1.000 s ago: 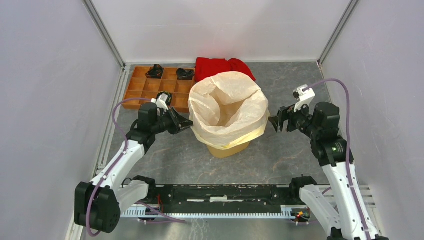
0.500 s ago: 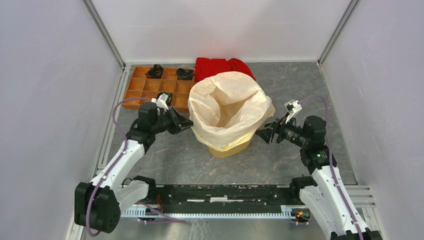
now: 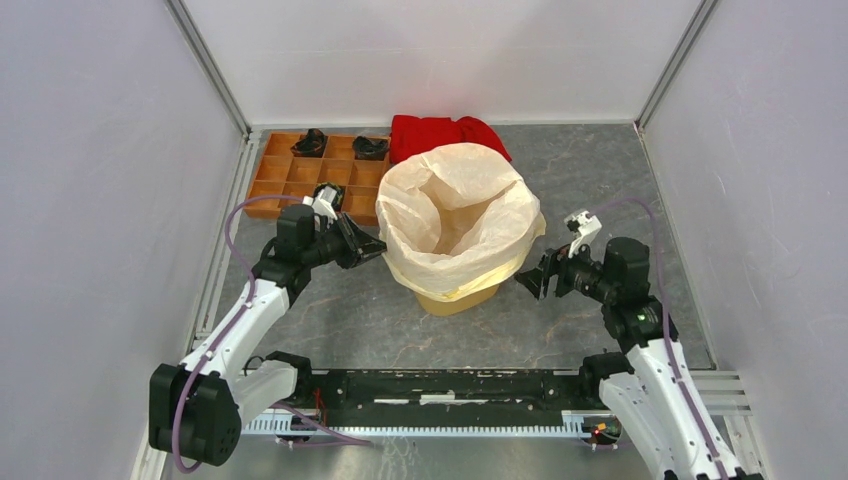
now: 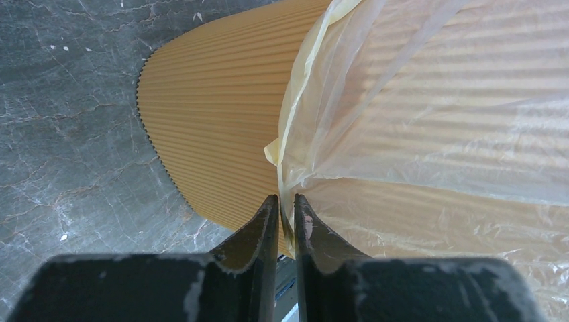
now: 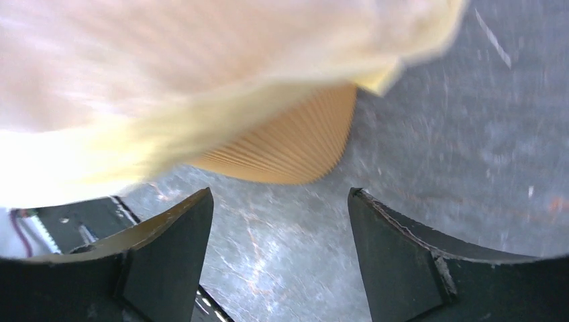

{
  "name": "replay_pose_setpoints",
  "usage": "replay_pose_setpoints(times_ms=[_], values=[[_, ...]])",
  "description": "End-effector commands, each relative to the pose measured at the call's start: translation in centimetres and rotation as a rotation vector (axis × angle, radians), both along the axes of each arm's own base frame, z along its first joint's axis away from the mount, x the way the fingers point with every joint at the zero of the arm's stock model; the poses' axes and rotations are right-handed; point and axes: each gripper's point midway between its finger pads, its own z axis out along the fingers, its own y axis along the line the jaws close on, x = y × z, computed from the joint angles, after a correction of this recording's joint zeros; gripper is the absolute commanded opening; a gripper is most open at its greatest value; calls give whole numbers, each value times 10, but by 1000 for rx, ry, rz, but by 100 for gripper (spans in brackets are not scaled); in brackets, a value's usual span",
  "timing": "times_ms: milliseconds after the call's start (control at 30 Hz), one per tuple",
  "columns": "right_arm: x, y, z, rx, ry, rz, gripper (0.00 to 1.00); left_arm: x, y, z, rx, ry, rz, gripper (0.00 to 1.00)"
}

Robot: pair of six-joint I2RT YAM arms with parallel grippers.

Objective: Put the trash bags into the trash bin

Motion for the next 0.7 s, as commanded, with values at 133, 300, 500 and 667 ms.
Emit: replay_pose_setpoints(times_ms=[133, 300, 500, 667], values=[[-13, 36, 115, 215, -290, 211, 86, 2, -6, 6, 3, -51, -60, 21], [-2, 44, 134, 307, -297, 202, 85, 0, -5, 8, 4, -57, -55, 21], [-7, 43, 110, 234, -247, 222, 85, 0, -3, 8, 13, -65, -48, 21], [-27, 37, 93, 130, -229, 275, 86, 3, -4, 5, 24, -60, -54, 21]])
